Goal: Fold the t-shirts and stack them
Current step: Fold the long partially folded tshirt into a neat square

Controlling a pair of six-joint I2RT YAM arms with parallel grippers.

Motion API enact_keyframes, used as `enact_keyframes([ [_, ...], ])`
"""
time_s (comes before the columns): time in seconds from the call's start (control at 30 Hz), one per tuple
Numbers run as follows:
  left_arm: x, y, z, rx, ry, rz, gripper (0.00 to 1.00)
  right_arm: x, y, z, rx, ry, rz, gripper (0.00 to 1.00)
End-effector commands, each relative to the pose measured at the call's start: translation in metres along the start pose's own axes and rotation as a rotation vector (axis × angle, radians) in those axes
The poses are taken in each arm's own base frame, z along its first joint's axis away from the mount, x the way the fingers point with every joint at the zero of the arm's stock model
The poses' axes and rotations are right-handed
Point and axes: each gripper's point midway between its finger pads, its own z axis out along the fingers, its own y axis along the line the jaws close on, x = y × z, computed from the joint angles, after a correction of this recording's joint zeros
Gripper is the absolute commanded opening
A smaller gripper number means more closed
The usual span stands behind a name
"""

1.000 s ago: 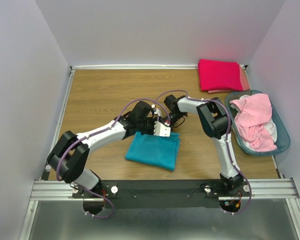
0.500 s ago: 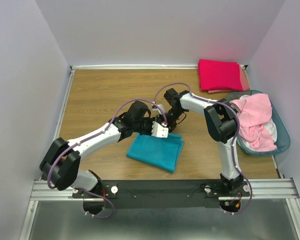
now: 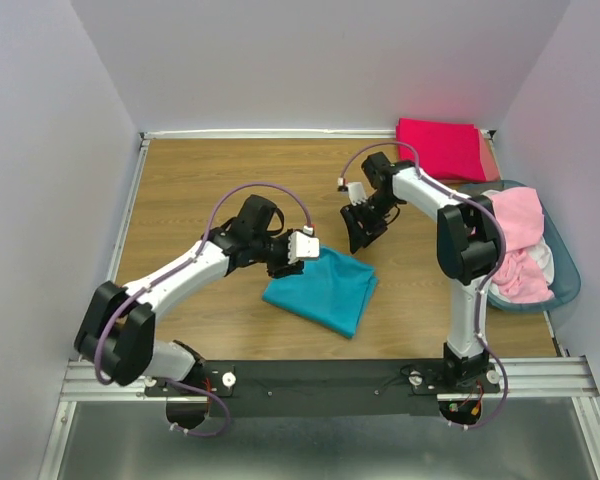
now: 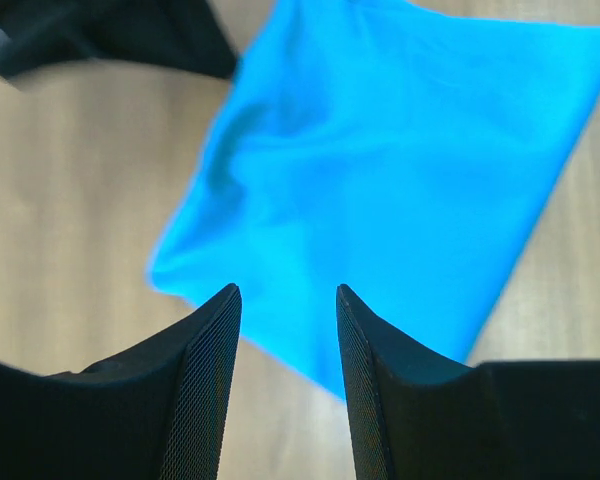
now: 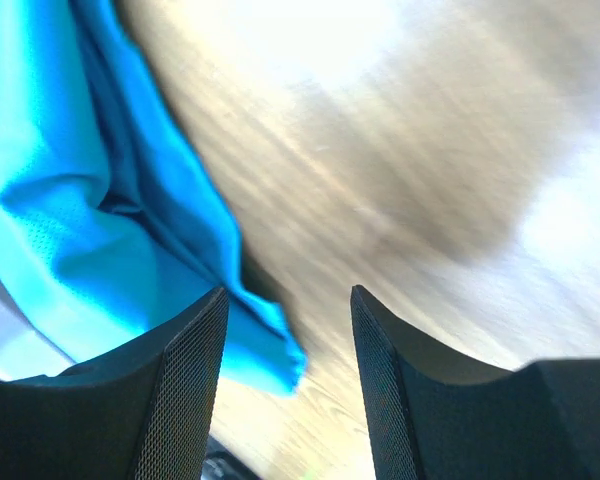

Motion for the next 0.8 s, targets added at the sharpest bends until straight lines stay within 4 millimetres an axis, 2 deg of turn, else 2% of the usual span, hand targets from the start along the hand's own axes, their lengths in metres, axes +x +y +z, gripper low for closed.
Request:
enact_keyframes([
  [0.0, -0.006, -0.021, 0.013, 0.139, -0.066, -0.220, 0.51, -0.018, -0.017, -0.033, 0.121, -0.058, -0.026, 0.60],
  [0.1, -0.002, -0.012, 0.023, 0.136, -0.066, -0.343, 0.51, -0.021, -0.021, -0.049, 0.101, -0.086, 0.006, 0.61],
  [0.13, 0.005, -0.011, 0.028, 0.148, -0.057, -0.380, 0.50, -0.014, -0.013, -0.049, 0.052, -0.066, 0.014, 0.60],
  [0.2, 0.004, -0.009, 0.031, 0.173, -0.073, -0.424, 0.50, -0.003, -0.004, -0.052, 0.002, -0.049, 0.015, 0.60],
  [0.3, 0.016, -0.004, 0.034, 0.195, -0.069, -0.503, 0.50, 0.017, 0.013, -0.047, -0.082, -0.023, 0.013, 0.60],
  [0.43, 0.030, 0.000, 0.033, 0.206, -0.060, -0.573, 0.50, 0.027, 0.030, -0.051, -0.155, -0.047, -0.038, 0.60],
  [0.53, 0.033, 0.000, 0.034, 0.214, -0.054, -0.586, 0.50, 0.035, 0.030, -0.044, -0.172, -0.036, -0.051, 0.60],
  [0.77, 0.046, 0.000, 0.043, 0.227, -0.023, -0.647, 0.50, 0.037, 0.015, -0.021, -0.161, -0.032, -0.077, 0.61],
])
